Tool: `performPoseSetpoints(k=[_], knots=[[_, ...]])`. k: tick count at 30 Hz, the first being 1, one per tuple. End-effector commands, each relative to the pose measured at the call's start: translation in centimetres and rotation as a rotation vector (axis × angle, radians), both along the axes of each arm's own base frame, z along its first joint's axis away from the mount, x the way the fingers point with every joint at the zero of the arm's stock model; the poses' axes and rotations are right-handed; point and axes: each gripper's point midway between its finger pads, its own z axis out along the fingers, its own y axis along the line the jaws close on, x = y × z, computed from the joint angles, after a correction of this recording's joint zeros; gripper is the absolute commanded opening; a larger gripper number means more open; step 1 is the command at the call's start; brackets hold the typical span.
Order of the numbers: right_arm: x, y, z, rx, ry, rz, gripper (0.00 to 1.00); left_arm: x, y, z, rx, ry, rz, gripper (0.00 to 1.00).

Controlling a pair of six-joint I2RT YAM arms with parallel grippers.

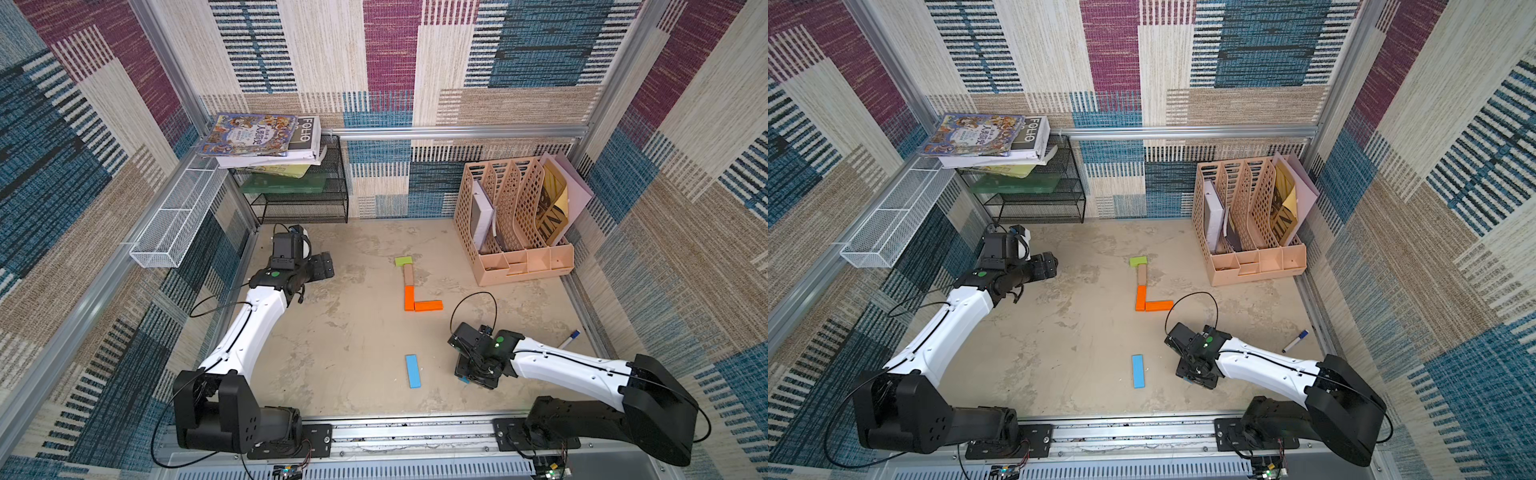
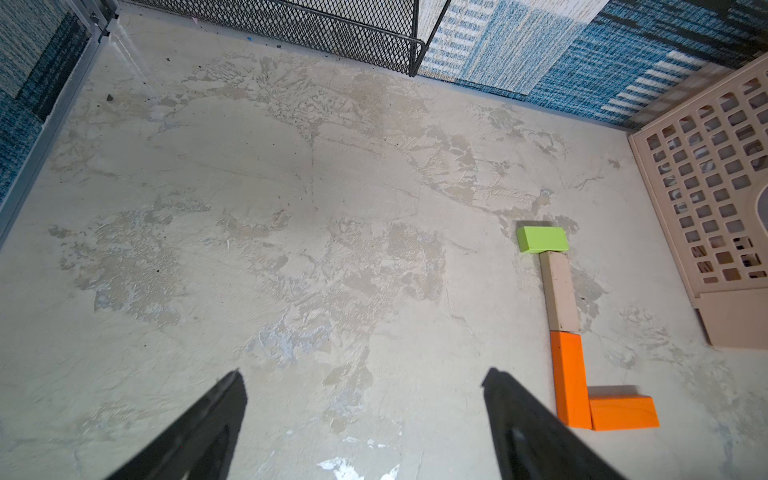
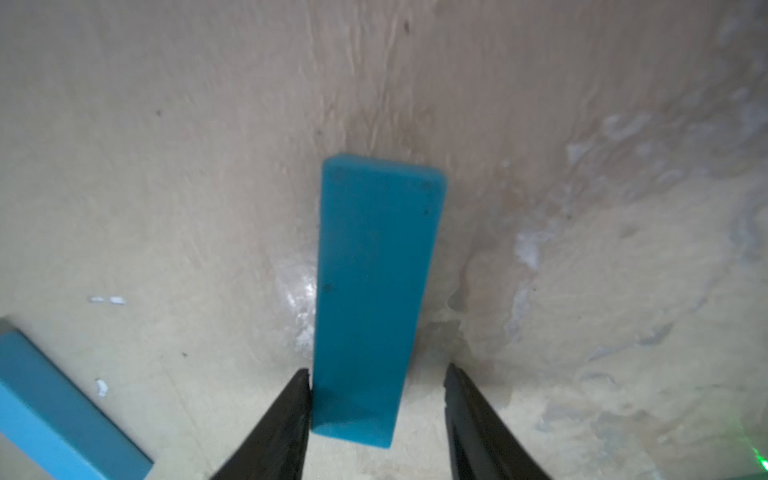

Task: Assemble a giraffe with building blocks
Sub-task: Pick up the building block from the center of the board, then assemble the building block at the center of the board.

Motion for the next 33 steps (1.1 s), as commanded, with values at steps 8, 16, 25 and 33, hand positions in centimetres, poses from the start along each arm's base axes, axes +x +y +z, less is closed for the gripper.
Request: performPoseSetpoints(k=[8, 16, 25, 33], knots=[[2.5, 4.4, 1.5, 0.075, -0.115, 0.460, 0.25, 0.0, -0.1, 1.6, -0.014, -0.049, -0.003, 0.93], [5.4, 5.4, 5.8, 0.262, -0.199, 0.750, 0.29, 0.0, -0.1, 1.6, -0.011, -0.050, -0.001, 0.93], [7.8, 3.9, 2.7, 0.137, -0.038, 0.721, 0.33, 0.0, -0.1, 1.6, -0.010, -0.050, 0.000, 0.93], [9.0, 2.9, 0.4, 0.059, -0.015, 0.610, 0.36, 0.0, -0.1, 1.6, -0.011, -0.049, 0.001, 0.93]])
